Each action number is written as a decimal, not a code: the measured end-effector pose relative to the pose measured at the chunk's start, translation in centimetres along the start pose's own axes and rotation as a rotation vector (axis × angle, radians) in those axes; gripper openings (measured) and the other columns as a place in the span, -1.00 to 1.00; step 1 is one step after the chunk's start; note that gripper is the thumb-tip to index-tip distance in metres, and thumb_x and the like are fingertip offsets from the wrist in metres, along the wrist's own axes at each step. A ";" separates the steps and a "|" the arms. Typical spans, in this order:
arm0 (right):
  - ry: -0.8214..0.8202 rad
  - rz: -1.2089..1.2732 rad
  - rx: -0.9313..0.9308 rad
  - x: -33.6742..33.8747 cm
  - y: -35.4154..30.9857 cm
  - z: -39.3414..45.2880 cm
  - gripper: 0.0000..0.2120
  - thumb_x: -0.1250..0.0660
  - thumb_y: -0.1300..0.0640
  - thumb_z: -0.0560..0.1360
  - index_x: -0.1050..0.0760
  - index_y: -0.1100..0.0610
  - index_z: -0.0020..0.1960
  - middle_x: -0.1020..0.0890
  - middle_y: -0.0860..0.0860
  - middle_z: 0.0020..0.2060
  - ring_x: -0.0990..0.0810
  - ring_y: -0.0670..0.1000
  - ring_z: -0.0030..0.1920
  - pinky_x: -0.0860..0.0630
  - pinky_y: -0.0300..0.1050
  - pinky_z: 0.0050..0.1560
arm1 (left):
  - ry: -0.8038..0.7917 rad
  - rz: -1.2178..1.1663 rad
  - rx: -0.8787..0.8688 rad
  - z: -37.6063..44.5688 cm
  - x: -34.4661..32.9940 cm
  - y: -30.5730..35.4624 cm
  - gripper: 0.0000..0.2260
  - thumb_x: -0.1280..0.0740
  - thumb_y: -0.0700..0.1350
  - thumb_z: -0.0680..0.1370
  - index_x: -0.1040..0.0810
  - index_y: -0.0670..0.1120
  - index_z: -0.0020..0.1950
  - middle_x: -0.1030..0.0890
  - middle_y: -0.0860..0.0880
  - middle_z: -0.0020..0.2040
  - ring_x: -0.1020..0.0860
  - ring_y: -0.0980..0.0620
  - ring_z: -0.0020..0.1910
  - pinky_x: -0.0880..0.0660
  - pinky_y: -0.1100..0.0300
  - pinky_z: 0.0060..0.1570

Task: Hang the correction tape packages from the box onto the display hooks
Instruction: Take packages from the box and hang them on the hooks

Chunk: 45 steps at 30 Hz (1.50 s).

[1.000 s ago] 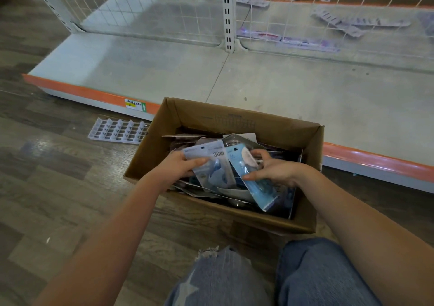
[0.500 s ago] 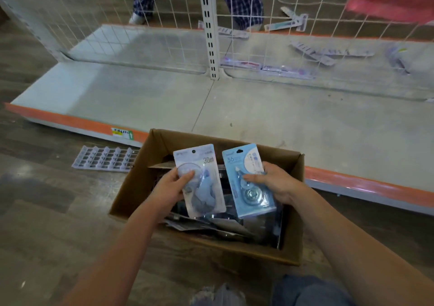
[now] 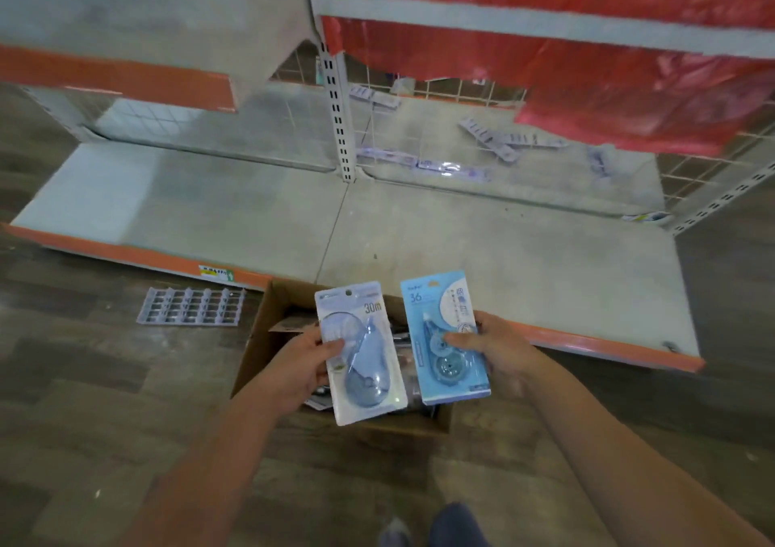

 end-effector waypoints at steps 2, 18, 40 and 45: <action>0.065 0.024 0.018 0.3 -1.6 -4.1 -0.72 -0.37 0.35 0.45 -0.49 0.26 0.15 -0.69 0.15 -0.04 -0.70 0.11 -0.15 -0.63 -0.06 -0.23 | 0.019 0.045 0.007 -3.4 -0.9 1.4 -0.84 -0.27 -0.16 0.59 -0.57 -0.07 0.15 -0.65 -0.12 0.09 -0.62 -0.11 0.03 -0.55 0.02 -0.10; 0.266 0.307 0.191 -0.2 -11.1 -32.3 -0.71 -0.35 0.31 0.43 -0.49 0.36 0.14 -0.66 0.28 -0.02 -0.67 0.26 -0.06 -0.63 0.08 -0.15 | 0.074 0.057 -0.184 -27.3 -12.4 14.5 -0.85 -0.33 -0.08 0.57 -0.62 -0.14 -0.01 -0.68 -0.17 -0.06 -0.64 -0.17 -0.07 -0.54 -0.01 0.00; 0.375 0.241 0.699 0.2 -27.9 -47.7 -0.83 -0.27 0.25 0.54 -0.54 0.28 0.09 -0.69 0.19 -0.05 -0.68 0.15 -0.12 -0.62 0.02 -0.14 | -0.063 0.140 -0.759 -42.7 -19.5 32.3 -0.80 -0.25 -0.03 0.60 -0.61 -0.07 0.10 -0.69 -0.03 -0.02 -0.62 -0.03 0.02 -0.56 0.13 -0.01; 0.459 0.265 0.769 1.2 -30.7 -49.2 -0.84 -0.30 0.24 0.53 -0.55 0.28 0.07 -0.69 0.19 -0.07 -0.67 0.18 -0.09 -0.63 0.06 -0.10 | -0.081 0.175 -0.847 -42.9 -21.9 35.2 -0.76 -0.24 0.00 0.61 -0.60 -0.13 -0.02 -0.64 -0.01 -0.13 -0.54 0.05 -0.13 -0.44 0.33 -0.20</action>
Point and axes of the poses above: each hand's wrist, its own z-axis towards the middle knuckle, its own x-axis out of the back of the hand, y = z × x, the point moved 3 cm from there along z, towards the middle knuckle
